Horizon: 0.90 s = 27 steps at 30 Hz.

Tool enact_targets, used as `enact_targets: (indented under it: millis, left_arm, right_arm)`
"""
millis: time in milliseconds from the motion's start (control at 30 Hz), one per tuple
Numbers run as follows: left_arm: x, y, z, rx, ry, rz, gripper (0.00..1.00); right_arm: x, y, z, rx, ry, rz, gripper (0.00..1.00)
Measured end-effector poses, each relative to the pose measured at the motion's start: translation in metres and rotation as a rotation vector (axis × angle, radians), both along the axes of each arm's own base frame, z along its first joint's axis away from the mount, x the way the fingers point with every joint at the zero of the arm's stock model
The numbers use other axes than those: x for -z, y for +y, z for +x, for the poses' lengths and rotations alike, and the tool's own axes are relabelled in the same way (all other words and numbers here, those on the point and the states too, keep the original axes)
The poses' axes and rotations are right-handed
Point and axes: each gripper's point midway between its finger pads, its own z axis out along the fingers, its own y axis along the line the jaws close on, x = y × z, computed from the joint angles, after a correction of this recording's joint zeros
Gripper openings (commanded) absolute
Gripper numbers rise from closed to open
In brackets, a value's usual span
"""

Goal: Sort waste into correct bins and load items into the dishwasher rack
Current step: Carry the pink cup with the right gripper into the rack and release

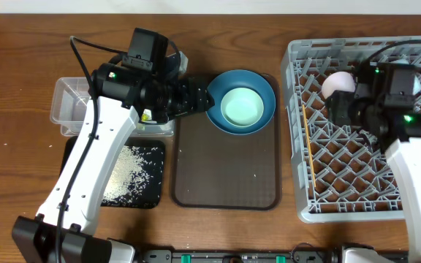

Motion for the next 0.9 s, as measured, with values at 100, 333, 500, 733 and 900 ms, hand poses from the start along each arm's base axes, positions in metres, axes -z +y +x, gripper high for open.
enact_targets:
  millis: [100, 333, 500, 733, 900]
  left_arm:
    - [0.001, 0.002, 0.001, -0.004, -0.003, 0.010, 0.88]
    - [0.001, 0.003, 0.001, -0.008, -0.005, 0.017, 0.93]
    - [0.001, 0.003, 0.001, -0.008, -0.005, 0.017, 0.93]
    - [0.001, 0.003, 0.001, -0.008, -0.005, 0.018, 0.93]
    - [0.001, 0.003, 0.001, -0.008, -0.005, 0.017, 0.93]
  right_arm:
    - [0.014, -0.001, 0.008, 0.007, 0.025, -0.003, 0.30]
    - [0.037, 0.002, 0.023, -0.001, 0.055, 0.004, 0.32]
    - [0.053, 0.011, 0.030, -0.025, 0.080, 0.011, 0.32]
    - [0.074, 0.013, 0.036, -0.029, 0.118, 0.014, 0.43]
    - [0.074, 0.013, 0.038, -0.025, 0.110, 0.021, 0.73]
